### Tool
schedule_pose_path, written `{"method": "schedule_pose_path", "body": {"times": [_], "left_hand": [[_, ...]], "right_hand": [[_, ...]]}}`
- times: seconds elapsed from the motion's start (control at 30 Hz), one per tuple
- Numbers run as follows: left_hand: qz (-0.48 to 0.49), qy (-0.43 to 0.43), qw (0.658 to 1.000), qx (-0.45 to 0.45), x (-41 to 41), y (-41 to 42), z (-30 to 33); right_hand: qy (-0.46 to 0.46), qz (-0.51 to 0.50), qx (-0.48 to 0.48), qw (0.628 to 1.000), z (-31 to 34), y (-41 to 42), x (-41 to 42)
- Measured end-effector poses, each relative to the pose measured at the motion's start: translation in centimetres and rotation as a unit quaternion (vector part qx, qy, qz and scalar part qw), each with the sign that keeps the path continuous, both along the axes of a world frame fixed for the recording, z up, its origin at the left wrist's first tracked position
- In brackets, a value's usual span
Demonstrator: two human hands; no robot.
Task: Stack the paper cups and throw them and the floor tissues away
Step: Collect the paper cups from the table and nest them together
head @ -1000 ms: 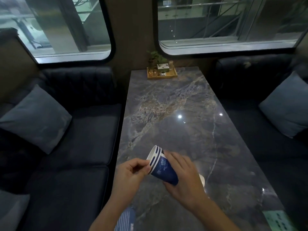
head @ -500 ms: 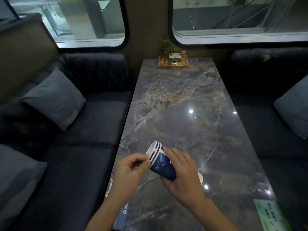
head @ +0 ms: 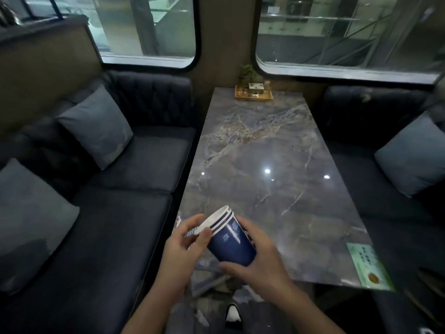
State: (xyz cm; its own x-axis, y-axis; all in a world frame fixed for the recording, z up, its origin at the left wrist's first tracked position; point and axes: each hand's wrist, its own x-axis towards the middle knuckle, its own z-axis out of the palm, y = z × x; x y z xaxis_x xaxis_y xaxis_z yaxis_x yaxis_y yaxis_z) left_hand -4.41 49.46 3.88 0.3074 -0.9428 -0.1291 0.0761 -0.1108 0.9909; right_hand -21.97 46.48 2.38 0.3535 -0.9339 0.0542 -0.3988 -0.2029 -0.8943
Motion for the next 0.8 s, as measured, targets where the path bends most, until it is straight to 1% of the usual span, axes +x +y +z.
{"method": "schedule_pose_path", "body": {"times": [0.13, 0.23, 0.27, 0.47, 0.57, 0.67, 0.8], "left_hand": [[-0.003, 0.055, 0.998, 0.025, 0.1, 6.3, -1.0], [0.011, 0.129, 0.99, 0.05, -0.3, 10.4, -1.6], [0.009, 0.141, 0.988, 0.055, -0.4, 11.6, -1.7], [-0.017, 0.154, 0.986, 0.068, -1.4, 16.2, -2.0], [-0.038, 0.148, 0.986, 0.062, -2.1, 17.2, -1.8], [-0.054, 0.145, 0.986, 0.063, -3.2, 17.8, -1.5], [-0.083, 0.133, 0.986, 0.065, -5.8, 17.9, -1.5]], "right_hand": [[-0.033, 0.004, 0.051, 0.998, 0.5, 6.5, 0.5], [-0.035, 0.003, 0.076, 0.996, 0.6, 11.0, 0.5], [-0.035, 0.002, 0.089, 0.995, 0.6, 12.3, 0.5], [-0.036, -0.014, 0.107, 0.993, 1.0, 17.5, -0.5], [-0.051, -0.03, 0.123, 0.991, 0.9, 18.9, -1.4], [-0.048, -0.041, 0.126, 0.99, 1.3, 19.8, -2.7], [-0.059, -0.047, 0.129, 0.989, 1.7, 20.8, -5.4]]}}
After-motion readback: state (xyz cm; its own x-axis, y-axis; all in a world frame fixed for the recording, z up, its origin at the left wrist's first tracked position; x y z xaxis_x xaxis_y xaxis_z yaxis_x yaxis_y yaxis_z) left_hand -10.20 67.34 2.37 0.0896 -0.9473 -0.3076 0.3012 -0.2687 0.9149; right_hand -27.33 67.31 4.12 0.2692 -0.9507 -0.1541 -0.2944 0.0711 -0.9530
